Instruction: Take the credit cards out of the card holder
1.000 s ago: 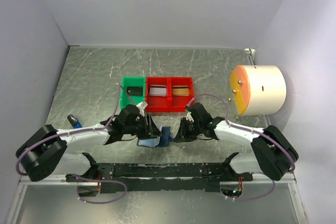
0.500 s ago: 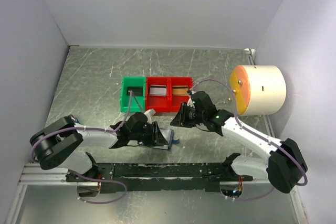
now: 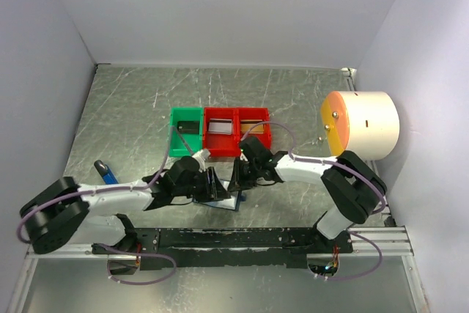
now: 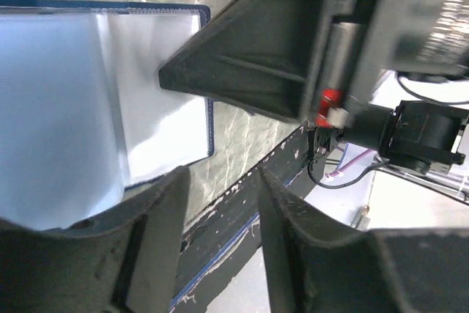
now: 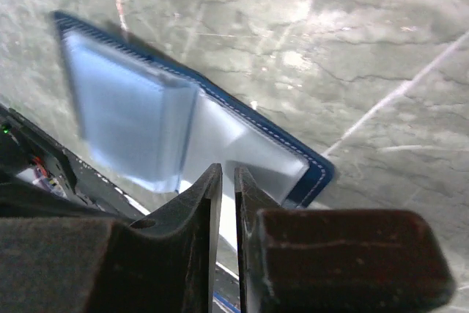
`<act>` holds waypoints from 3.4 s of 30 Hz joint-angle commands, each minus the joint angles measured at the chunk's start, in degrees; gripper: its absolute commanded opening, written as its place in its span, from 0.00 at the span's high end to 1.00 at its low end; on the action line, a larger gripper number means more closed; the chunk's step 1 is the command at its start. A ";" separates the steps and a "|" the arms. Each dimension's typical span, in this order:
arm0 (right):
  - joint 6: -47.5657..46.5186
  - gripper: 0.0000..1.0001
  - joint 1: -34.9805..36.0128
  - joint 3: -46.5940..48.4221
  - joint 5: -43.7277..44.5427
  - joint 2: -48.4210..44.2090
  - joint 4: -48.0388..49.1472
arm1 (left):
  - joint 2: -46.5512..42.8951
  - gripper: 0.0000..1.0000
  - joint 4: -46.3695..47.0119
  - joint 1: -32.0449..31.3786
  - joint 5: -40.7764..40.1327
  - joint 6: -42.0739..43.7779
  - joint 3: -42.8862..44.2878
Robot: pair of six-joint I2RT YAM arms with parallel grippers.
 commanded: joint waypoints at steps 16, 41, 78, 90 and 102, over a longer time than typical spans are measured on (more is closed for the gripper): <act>-1.81 0.83 -0.06 -5.17 3.87 0.96 1.52 | -8.99 0.36 -31.53 1.79 -16.70 6.49 7.59; -1.82 0.82 -0.05 -4.75 3.08 1.46 1.36 | -3.60 0.40 -18.77 1.85 -7.84 7.49 6.25; -3.96 0.67 0.57 0.81 5.55 -2.75 -5.78 | -3.00 0.38 -7.65 1.36 -1.76 5.56 2.66; -1.47 0.71 0.20 -4.84 4.18 -3.98 0.27 | -8.75 0.29 -25.30 1.61 -12.62 7.07 4.90; -1.34 0.71 0.21 -5.02 3.77 -3.56 0.53 | -5.58 0.34 -21.15 1.61 -10.91 6.55 4.93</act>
